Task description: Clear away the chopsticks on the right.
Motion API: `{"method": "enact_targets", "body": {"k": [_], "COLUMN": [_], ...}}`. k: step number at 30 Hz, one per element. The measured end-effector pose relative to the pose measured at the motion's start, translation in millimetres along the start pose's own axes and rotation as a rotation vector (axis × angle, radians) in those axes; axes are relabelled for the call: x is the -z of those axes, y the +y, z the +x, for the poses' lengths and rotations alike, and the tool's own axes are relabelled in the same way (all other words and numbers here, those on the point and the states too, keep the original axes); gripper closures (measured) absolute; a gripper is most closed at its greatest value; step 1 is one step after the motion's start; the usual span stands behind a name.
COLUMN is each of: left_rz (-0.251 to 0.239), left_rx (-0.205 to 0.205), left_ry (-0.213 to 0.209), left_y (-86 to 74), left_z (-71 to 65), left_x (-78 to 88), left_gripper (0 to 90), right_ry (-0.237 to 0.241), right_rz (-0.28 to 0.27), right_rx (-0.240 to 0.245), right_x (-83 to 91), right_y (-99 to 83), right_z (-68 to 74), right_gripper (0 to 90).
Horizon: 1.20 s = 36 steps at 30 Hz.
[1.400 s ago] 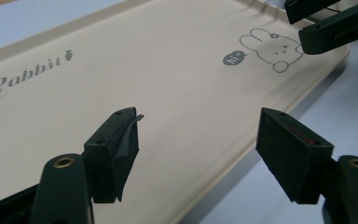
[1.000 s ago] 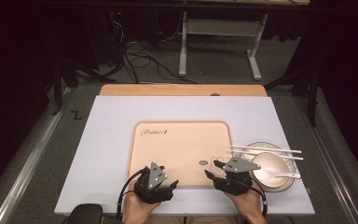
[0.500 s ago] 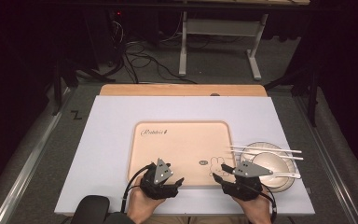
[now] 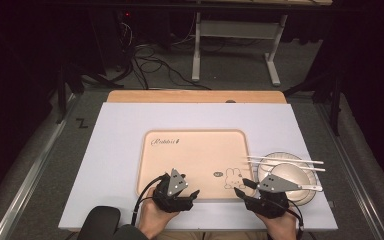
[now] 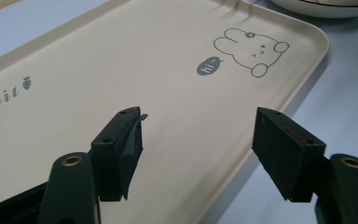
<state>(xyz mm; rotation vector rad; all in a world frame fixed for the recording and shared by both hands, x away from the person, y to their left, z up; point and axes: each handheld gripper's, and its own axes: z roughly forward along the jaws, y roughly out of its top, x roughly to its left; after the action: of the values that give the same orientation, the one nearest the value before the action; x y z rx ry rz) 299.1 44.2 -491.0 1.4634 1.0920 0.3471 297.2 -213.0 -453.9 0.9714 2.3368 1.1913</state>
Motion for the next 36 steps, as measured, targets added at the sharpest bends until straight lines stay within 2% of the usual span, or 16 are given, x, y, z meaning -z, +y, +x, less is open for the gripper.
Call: {"method": "enact_targets", "body": {"k": [3, 9, 11, 26, 31, 36], "left_rz": [-0.005, -0.012, -0.016, -0.059, -0.059, -0.052], "left_rx": [0.007, 0.008, 0.009, 0.025, 0.022, 0.020], "left_ry": [0.006, 0.019, 0.029, 0.086, 0.092, 0.083], "left_y": [-0.6, -1.5, -2.2, -3.7, -3.3, -3.8], "left_z": [0.2, 0.7, 1.2, 4.7, 6.5, 5.1], "left_x": [2.0, 7.6, 9.8, 27.9, 29.0, 25.9], "left_gripper": [33.5, 33.6, 33.6, 33.7, 33.7, 33.7], "right_ry": [-0.005, -0.013, -0.010, -0.022, -0.044, -0.050], "right_rz": [-0.013, -0.042, -0.045, -0.097, -0.096, -0.106], "right_rx": [0.014, 0.011, -0.016, -0.038, -0.026, -0.054], "right_x": [5.9, 17.5, 25.0, 43.0, 49.3, 60.1], "right_y": [1.4, 3.9, 7.0, 24.3, 28.9, 27.0], "right_z": [-1.8, -8.0, -15.6, -44.2, -57.8, -78.1], "right_gripper": [56.7, 56.9, 61.1, 60.8, 61.0, 62.0]}}
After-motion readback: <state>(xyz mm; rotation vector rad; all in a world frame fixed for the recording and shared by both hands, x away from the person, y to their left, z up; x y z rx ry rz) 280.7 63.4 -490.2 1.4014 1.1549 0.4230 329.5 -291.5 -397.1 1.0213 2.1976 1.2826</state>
